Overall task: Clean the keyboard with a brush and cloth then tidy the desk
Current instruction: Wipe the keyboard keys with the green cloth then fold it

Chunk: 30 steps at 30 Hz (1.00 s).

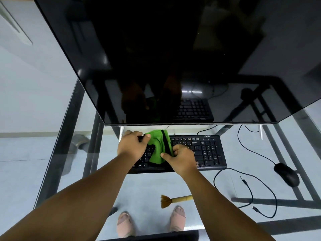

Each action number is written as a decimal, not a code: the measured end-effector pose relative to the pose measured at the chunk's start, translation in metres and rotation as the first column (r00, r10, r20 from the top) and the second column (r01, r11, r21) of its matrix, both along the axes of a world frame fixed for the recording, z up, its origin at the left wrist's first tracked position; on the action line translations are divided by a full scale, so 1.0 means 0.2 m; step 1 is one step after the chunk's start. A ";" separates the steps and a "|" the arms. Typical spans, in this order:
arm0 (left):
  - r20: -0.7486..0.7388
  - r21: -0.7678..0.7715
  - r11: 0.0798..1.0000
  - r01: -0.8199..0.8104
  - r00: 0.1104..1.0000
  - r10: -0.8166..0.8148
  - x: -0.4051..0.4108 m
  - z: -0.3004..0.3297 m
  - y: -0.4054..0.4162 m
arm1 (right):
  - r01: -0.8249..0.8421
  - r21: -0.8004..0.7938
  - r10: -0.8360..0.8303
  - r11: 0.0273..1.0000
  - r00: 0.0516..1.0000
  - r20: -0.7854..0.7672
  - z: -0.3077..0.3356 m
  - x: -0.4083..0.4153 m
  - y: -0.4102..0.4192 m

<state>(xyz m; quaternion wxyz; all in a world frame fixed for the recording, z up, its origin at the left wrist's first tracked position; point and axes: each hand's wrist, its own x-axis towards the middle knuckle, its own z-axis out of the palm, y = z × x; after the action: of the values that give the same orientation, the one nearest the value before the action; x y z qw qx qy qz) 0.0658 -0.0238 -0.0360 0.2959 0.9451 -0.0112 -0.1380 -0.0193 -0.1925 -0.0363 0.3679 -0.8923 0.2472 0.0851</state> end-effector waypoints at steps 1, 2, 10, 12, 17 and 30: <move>-0.039 0.031 0.999 0.029 0.999 -0.027 0.02 0.01 -0.03 | -0.017 -0.005 0.017 1.000 1.000 -0.016 0.00 0.01 -0.01; -0.070 0.058 0.997 0.043 0.997 -0.039 0.03 0.01 -0.06 | -0.027 0.005 0.027 1.000 0.999 -0.035 0.00 0.02 -0.02; -0.028 -0.011 1.000 0.010 1.000 -0.010 0.08 0.03 -0.11 | 0.138 0.239 -0.131 0.961 0.990 -0.044 -0.01 -0.01 -0.12; -0.020 -0.196 0.981 -0.011 1.000 0.007 0.05 0.02 -0.11 | 0.200 0.361 -0.209 0.911 0.978 -0.014 0.00 -0.04 -0.16; -0.255 -0.600 0.780 -0.178 0.967 0.024 -0.04 0.02 -0.04 | 0.185 0.663 -0.287 0.725 0.957 0.047 0.02 -0.08 -0.23; -0.731 -0.674 0.515 -0.529 0.577 -0.364 -0.31 0.16 0.25 | 0.032 0.880 -0.008 0.474 0.999 -0.032 0.08 -0.15 -0.11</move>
<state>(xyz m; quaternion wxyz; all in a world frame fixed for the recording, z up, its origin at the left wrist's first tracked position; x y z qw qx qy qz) 0.0034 0.0259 -0.0033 0.6946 0.4932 0.1119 -0.5116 -0.0495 -0.2152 -0.0197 0.7713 -0.5737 0.1834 0.2059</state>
